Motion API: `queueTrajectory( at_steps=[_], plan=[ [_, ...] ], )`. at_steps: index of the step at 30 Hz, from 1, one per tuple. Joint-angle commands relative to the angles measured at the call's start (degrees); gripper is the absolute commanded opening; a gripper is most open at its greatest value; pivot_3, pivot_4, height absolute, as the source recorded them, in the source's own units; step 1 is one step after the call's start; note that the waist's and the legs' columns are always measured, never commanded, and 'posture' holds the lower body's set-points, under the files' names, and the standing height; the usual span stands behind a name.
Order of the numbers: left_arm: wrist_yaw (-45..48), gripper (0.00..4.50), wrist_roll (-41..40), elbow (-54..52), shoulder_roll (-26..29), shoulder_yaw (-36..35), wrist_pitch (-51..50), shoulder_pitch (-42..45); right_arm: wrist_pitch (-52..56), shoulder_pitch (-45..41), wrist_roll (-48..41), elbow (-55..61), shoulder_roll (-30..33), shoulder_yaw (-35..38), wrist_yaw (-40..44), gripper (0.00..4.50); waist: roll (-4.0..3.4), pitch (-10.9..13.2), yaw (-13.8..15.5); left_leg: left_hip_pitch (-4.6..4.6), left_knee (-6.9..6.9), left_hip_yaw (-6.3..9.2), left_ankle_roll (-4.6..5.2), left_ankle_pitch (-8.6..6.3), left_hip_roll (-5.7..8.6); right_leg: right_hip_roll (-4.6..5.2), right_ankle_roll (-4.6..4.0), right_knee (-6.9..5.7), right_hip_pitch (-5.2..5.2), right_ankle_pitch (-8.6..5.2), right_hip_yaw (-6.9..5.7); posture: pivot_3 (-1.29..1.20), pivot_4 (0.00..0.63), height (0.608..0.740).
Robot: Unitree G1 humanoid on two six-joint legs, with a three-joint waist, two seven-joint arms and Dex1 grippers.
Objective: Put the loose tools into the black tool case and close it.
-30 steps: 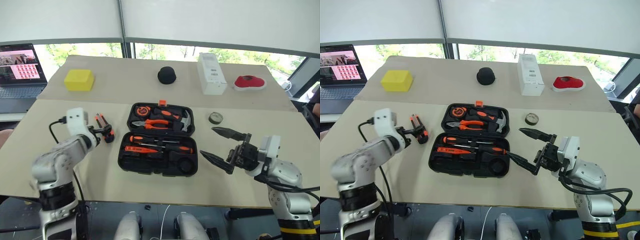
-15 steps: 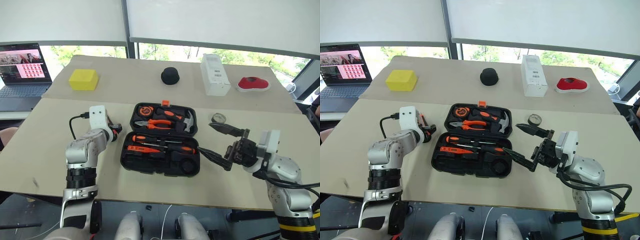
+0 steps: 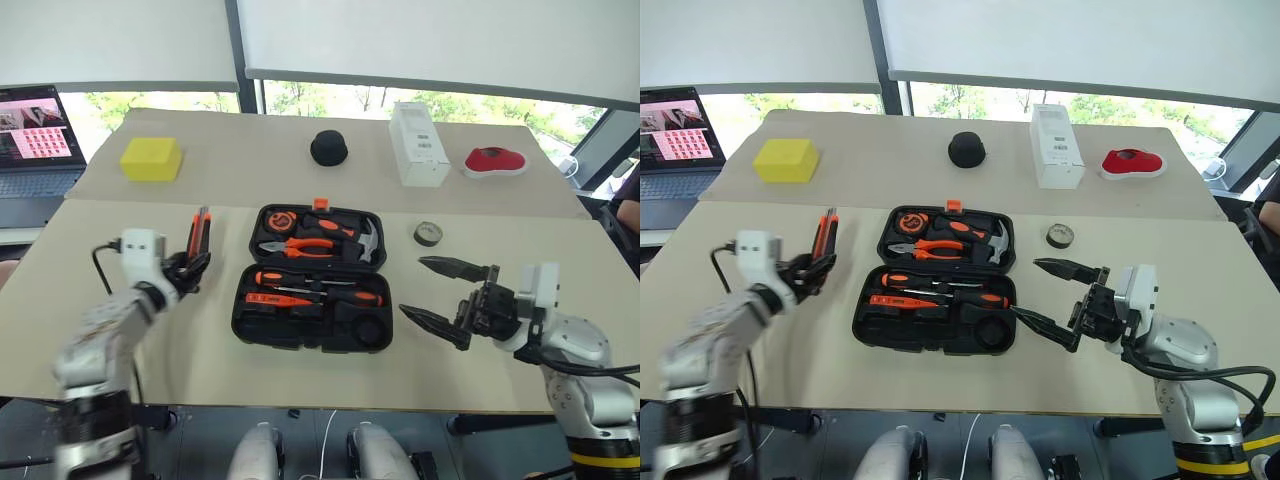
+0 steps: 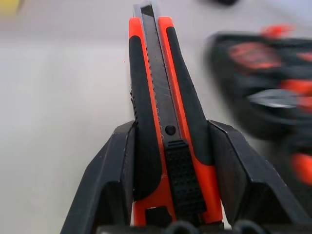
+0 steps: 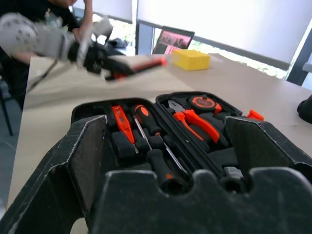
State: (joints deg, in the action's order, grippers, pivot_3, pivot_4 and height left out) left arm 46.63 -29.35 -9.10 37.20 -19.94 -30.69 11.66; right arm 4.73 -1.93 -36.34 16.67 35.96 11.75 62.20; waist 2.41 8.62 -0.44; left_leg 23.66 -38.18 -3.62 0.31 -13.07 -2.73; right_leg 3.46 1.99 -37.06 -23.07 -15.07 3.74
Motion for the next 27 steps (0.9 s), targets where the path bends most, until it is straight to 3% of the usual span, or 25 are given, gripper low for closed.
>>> queueTrajectory(
  at_steps=[1,2,4,6,11,16,27],
  plan=[
    [19.58,1.76,-5.68,-3.57,4.30,4.92,6.44,3.95,-1.14,2.15,-0.63,0.71,2.54,2.09,3.73,4.50,-0.04,0.01,0.99,0.01,0.00,-0.09,0.00,0.00,0.01,0.02,0.00,0.06,0.01,0.00,-0.05,0.00,0.150,0.740],
    [21.63,1.76,-5.83,-3.28,5.37,6.30,6.40,5.43,-1.97,2.82,0.17,0.31,3.45,2.10,5.09,4.50,-0.04,0.01,1.53,0.02,-0.01,-0.22,0.01,0.00,0.02,0.05,0.00,0.10,0.04,0.00,-0.05,0.00,0.150,0.740],
    [30.67,1.76,-0.41,-3.63,10.71,15.29,9.19,9.61,-1.04,4.58,-1.11,-0.02,4.87,4.77,5.50,4.50,-0.01,0.01,1.74,0.08,-0.03,-0.28,0.04,0.02,0.04,0.04,0.03,0.21,0.07,0.01,-0.10,0.00,0.150,0.740],
    [33.74,1.76,4.75,-2.31,12.38,22.91,10.66,14.28,0.33,6.90,-2.60,1.38,6.13,6.16,6.07,4.50,-0.07,0.01,1.60,0.15,-0.08,-0.30,0.05,0.02,0.10,-0.06,0.06,0.25,0.04,0.02,-0.08,0.00,0.150,0.740],
    [33.60,1.76,16.51,3.68,10.07,35.17,16.48,20.06,3.96,12.10,-6.02,6.61,6.93,8.13,5.27,4.50,-0.13,0.00,0.54,0.14,-0.06,-0.29,0.07,0.02,0.02,-0.28,0.08,0.19,0.00,0.01,0.05,0.00,0.150,0.740],
    [33.14,1.76,19.93,3.60,7.58,40.20,15.22,20.81,4.11,14.72,-5.61,8.44,6.77,9.26,4.60,4.50,-0.10,0.01,0.11,0.19,-0.07,-0.23,0.07,0.02,-0.01,-0.33,0.07,0.10,-0.06,0.00,0.08,0.00,0.150,0.740],
    [35.68,1.76,26.26,5.45,10.28,43.53,19.17,20.47,3.99,15.15,-5.23,9.47,5.90,8.29,2.97,4.50,-0.11,0.01,0.18,0.12,-0.13,-0.23,0.07,0.02,-0.01,-0.31,0.10,0.06,0.00,-0.02,0.08,0.00,0.150,0.740]
  ],
)
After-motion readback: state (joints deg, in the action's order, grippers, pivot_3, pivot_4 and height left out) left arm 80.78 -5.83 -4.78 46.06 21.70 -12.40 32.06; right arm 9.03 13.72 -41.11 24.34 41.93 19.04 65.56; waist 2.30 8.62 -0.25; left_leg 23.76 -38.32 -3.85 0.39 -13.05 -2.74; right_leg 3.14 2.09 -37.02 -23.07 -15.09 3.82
